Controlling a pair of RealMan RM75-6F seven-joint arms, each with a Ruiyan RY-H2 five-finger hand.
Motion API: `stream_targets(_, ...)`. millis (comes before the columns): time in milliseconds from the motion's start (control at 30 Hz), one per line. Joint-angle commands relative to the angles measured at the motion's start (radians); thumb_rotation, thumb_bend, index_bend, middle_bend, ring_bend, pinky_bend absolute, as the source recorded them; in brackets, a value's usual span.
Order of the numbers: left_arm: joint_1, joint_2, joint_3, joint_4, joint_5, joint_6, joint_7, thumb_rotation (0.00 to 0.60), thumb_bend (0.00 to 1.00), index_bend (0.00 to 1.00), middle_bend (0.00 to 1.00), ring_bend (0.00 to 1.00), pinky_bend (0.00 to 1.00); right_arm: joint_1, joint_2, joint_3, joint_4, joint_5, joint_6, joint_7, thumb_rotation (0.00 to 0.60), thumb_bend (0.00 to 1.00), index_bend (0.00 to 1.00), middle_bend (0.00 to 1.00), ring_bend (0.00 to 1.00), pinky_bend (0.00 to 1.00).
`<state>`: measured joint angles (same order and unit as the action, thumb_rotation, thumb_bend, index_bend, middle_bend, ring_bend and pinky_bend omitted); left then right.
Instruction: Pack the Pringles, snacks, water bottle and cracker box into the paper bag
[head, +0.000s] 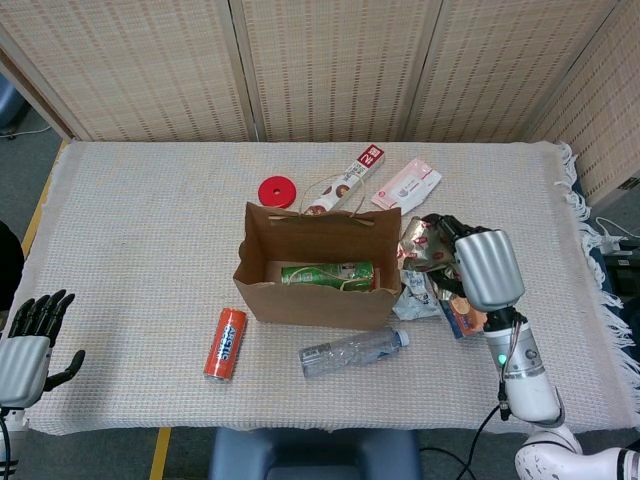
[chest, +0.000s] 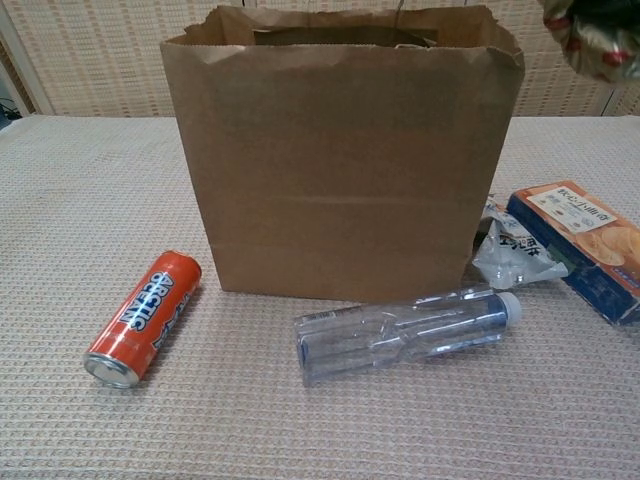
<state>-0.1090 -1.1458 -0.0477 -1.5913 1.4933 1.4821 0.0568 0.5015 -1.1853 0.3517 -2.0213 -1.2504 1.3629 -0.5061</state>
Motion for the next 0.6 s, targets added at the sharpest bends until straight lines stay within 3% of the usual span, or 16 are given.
stream_targets(33,0.000,0.000,0.000,0.000,-0.001,-0.001,0.001,0.600,0.35,0.00,0.00,0.00,0.00,0.100,-0.011,0.116,-0.041,0.100,0.019,-0.097,0.600,0.46,0.67,0.60,0.64,0.72)
stream_targets(133,0.000,0.000,0.000,0.000,-0.001,-0.001,-0.001,0.600,0.35,0.00,0.00,0.00,0.00,0.179,-0.059,0.168,-0.006,0.191,0.017,-0.178,0.600,0.46,0.67,0.60,0.64,0.72)
stream_targets(300,-0.001,0.001,-0.001,0.003,0.001,-0.003,-0.012,0.600,0.35,0.00,0.00,0.00,0.00,0.291,-0.182,0.201,0.072,0.297,0.033,-0.238,0.600,0.46,0.66,0.60,0.64,0.72)
stream_targets(500,-0.003,0.004,0.000,0.005,0.002,-0.006,-0.020,0.600,0.35,0.00,0.00,0.00,0.00,0.372,-0.311,0.149,0.154,0.310,0.035,-0.264,0.600,0.46,0.64,0.60,0.63,0.71)
stream_targets(600,-0.003,0.005,0.000,0.006,0.003,-0.006,-0.025,0.600,0.35,0.00,0.00,0.00,0.00,0.391,-0.353,0.118,0.175,0.313,0.028,-0.274,0.600,0.46,0.62,0.60,0.60,0.65)
